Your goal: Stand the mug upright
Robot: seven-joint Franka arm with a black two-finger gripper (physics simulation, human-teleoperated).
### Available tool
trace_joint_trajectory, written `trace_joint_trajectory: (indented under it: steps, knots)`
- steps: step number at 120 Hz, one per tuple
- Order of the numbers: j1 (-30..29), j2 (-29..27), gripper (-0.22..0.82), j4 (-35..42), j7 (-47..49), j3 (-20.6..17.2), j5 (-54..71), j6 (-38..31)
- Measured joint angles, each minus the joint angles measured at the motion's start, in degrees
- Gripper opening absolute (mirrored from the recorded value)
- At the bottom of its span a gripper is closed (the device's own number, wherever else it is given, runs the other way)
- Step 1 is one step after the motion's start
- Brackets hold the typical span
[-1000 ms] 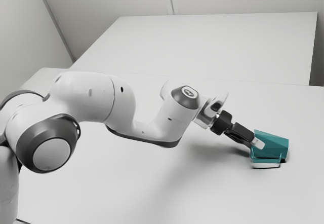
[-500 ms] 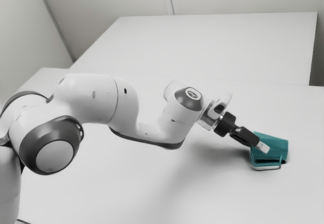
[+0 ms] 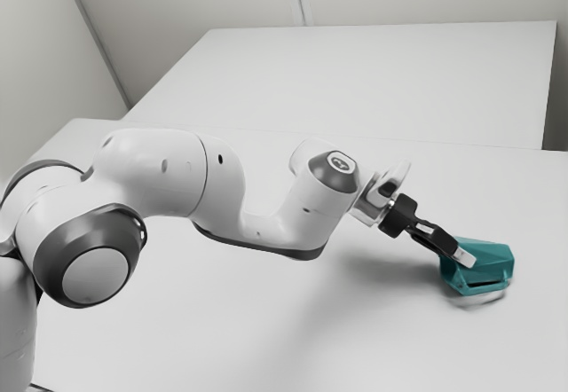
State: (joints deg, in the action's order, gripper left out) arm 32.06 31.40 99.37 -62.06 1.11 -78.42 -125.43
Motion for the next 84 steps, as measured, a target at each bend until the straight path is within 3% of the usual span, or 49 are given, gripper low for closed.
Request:
trace_joint_trajectory:
  steps: [27,50,84]
  knots:
    - [0.23,-0.62,-0.16,-0.57,-0.04,0.08,0.61,-1.4]
    - [-0.43,-5.69,-0.18,0.6,0.26,0.18,3.61,-2.12]
    - [-4.67,-13.94,-0.18,1.28,5.47,0.24,23.48,-0.34]
